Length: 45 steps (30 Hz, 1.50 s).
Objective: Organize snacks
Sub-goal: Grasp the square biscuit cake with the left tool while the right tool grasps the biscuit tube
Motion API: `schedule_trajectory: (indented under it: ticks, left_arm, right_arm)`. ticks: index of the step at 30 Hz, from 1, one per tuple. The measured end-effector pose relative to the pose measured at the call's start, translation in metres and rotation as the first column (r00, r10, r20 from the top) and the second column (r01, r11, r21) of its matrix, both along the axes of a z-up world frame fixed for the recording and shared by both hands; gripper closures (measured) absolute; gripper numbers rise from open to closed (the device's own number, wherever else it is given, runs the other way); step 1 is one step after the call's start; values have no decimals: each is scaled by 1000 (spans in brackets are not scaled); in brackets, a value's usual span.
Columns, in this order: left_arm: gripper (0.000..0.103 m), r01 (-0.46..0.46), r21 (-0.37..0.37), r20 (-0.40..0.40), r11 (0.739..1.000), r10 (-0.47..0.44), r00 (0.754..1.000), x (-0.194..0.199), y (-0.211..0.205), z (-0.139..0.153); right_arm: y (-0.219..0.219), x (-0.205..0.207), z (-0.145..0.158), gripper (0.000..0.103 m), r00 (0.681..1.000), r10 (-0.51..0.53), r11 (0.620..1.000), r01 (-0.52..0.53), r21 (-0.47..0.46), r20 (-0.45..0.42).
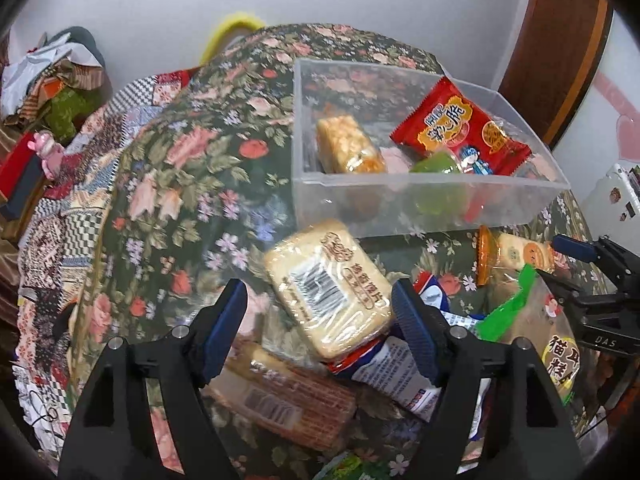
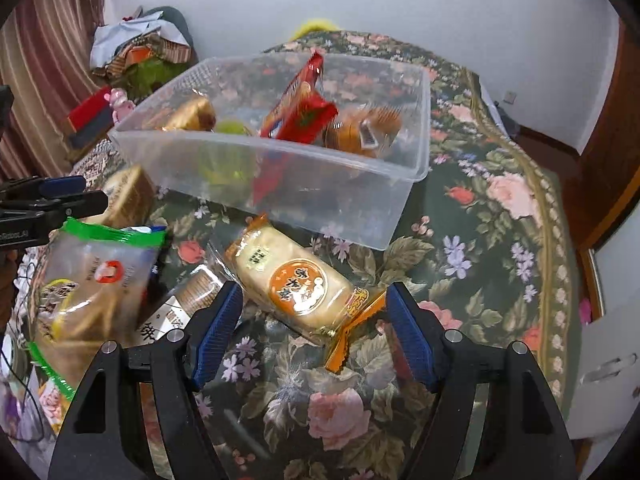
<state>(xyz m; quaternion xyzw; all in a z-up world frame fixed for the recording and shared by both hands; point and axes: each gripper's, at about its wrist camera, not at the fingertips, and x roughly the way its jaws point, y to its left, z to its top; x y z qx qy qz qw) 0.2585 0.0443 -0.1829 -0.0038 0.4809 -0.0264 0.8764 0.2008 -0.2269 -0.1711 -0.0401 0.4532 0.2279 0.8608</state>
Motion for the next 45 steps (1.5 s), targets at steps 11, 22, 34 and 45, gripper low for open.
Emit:
schedule_trajectory:
  ticks: [11, 22, 34, 45]
  left_arm:
    - [27, -17, -25, -44, 1000, 16, 999, 16, -7, -27]
    - [48, 16, -44, 6, 999, -16, 1000, -10, 1, -18]
    - [49, 25, -65, 58, 998, -22, 998, -33, 7, 0]
    - [48, 54, -3, 49, 999, -54, 997, -39, 2, -2]
  right_arm:
    - [-4, 19, -10, 27, 999, 4, 999, -2, 32, -37]
    - [-6, -9, -16, 59, 997, 49, 998, -52, -41, -65]
    - [3, 10, 2, 25, 999, 42, 999, -42, -9, 4]
    - [-8, 25, -13, 27, 988, 83, 996, -77, 50, -133]
